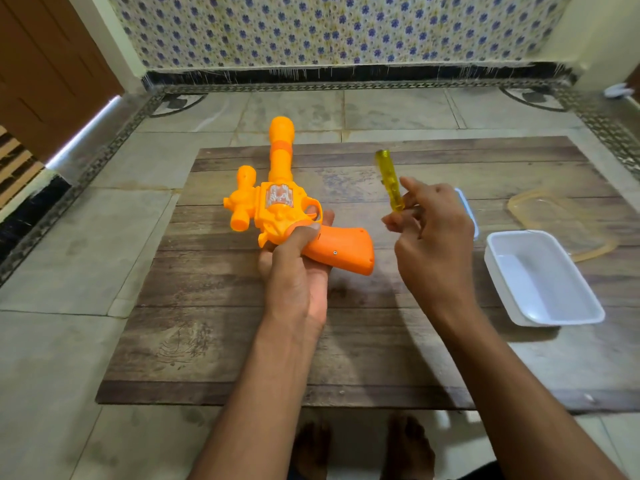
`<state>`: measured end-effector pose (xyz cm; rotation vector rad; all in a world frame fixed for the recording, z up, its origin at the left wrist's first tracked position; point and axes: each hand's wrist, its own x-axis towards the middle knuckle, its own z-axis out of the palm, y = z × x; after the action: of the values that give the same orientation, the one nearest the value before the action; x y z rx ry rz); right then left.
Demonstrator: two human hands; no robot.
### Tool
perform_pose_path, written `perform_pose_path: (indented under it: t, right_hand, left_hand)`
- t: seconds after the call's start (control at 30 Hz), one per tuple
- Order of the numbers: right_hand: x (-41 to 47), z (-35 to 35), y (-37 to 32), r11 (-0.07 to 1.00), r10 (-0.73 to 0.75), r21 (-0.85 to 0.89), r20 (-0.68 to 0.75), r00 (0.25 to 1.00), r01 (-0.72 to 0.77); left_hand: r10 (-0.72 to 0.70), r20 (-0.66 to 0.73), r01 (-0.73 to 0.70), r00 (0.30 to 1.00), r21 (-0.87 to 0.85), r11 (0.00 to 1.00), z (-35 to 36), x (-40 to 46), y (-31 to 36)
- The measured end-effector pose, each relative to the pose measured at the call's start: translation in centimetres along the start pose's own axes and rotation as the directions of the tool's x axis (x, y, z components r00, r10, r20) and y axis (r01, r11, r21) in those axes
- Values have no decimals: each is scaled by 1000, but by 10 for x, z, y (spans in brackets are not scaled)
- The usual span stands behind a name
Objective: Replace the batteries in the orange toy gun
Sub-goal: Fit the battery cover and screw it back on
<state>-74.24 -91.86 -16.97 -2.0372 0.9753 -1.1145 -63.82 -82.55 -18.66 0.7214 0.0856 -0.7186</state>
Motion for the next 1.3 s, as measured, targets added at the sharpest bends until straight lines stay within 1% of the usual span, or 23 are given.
perform_pose_path:
  t: [0.07, 0.13, 0.23, 0.3, 0.4, 0.43, 0.5, 0.67, 0.9, 1.0, 1.13, 1.3]
  right_hand:
    - [-2, -2, 0, 996, -61, 68, -23, 998, 63]
    - [-1, -1, 1, 989, -107, 101, -36, 994, 110]
    - [-1, 2, 0, 976, -137, 170, -22, 990, 139]
    - [-2, 4, -2, 958, -124, 260, -8, 992, 122]
    - [-4, 5, -8, 915, -54, 402, 29, 998, 38]
    - [-4, 5, -10, 901, -36, 435, 42, 998, 14]
    - [-3, 4, -14, 880, -35, 475, 37, 999, 13]
    - [-3, 4, -21, 862, -63, 505, 21, 998, 44]
    - [-7, 3, -22, 838, -39, 546, 42, 998, 10]
    - [-8, -1, -22, 832, -45, 555, 94, 995, -15]
    - [-9, -3, -20, 841, -48, 537, 191, 980, -63]
    - [-9, 1, -21, 870, -98, 492, 224, 970, -26]
  left_hand:
    - [-2, -4, 2, 1000, 19, 1000, 2, -1, -2]
    - [-11, 6, 11, 1000, 31, 999, 2, -1, -3]
    - [-41, 39, 40, 998, 27, 999, 2, 0, -3]
    - [-53, 53, 51, 997, 34, 998, 3, 0, -2]
    - [-81, 58, 78, 995, 52, 996, 3, 0, 0]
    - [-92, 57, 89, 994, 56, 994, 2, 1, 0]
    - [-110, 43, 108, 993, 50, 993, 0, 2, 2]
    - [-138, 7, 137, 990, 20, 990, -1, 4, 6]
    - [-184, -18, 185, 983, 40, 982, -1, 2, 0]
    - [-156, -46, 157, 987, 42, 987, -1, 3, -2]
    - [-105, -79, 113, 991, 100, 989, -3, 6, -5]
    - [-100, -53, 104, 994, 85, 991, -3, 7, -5]
